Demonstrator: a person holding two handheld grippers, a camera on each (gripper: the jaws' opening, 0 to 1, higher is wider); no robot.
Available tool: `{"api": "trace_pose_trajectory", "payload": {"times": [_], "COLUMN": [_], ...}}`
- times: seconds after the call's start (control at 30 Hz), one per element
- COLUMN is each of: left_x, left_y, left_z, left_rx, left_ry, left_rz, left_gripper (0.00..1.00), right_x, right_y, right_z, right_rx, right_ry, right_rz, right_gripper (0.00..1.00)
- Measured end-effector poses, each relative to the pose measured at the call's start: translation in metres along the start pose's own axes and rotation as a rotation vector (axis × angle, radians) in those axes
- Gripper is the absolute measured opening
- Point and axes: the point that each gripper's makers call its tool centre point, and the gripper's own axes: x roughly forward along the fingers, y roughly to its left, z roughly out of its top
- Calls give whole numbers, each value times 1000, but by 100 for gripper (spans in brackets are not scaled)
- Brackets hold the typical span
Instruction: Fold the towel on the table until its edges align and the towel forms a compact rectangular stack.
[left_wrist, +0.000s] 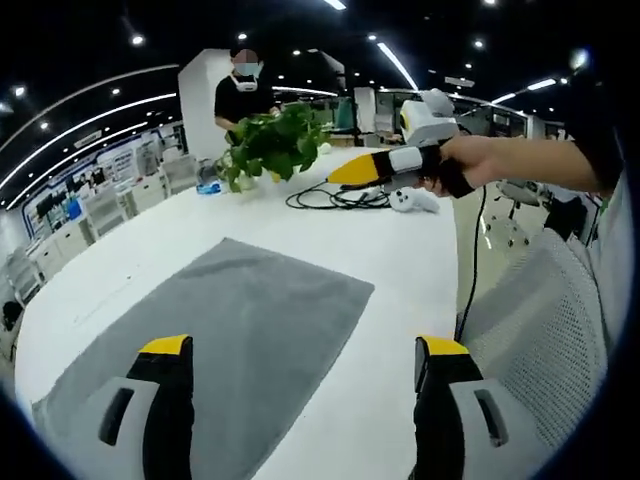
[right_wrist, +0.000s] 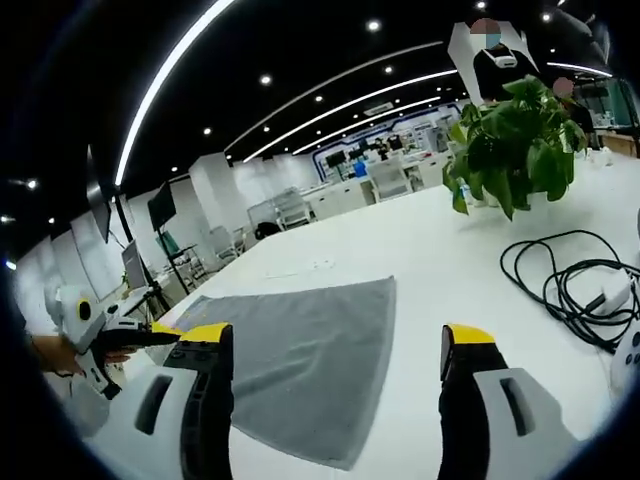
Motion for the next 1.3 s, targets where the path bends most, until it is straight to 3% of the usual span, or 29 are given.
{"api": "trace_pose_trajectory", "payload": {"times": [0.1,0.2,0.27,0.43,0.63,0.9,1.0,1.3], "left_x": [12,26,37,57,80,110,119,137], "left_y": [-7,-13,-21,-36,-46,-61,-66,-77], "left_z": [8,13,24,28,27,14,11,5], "left_rx": [7,20,27,71,155,126,120,117], "left_ry": [-16,-22,-72,-75,-56,-19,-5,15], "left_rz": [-43,-71,-110,-173,-213,-289,-304,-339], "left_gripper": [85,84,81,72,68,61,58,47], "right_x": [10,19,27,42,59,84,96,121], "right_y": [-2,-5,-11,-25,-33,-37,-42,-45], "right_z": [3,6,7,9,8,1,-4,-2], "right_rx": [-14,-32,-39,-50,-65,-101,-163,-196], "right_ry": [-5,0,3,13,28,64,94,100], "right_rz": [-2,-5,-14,-33,-29,-22,-23,-10], "right_gripper": [84,82,83,83,82,78,74,72]}}
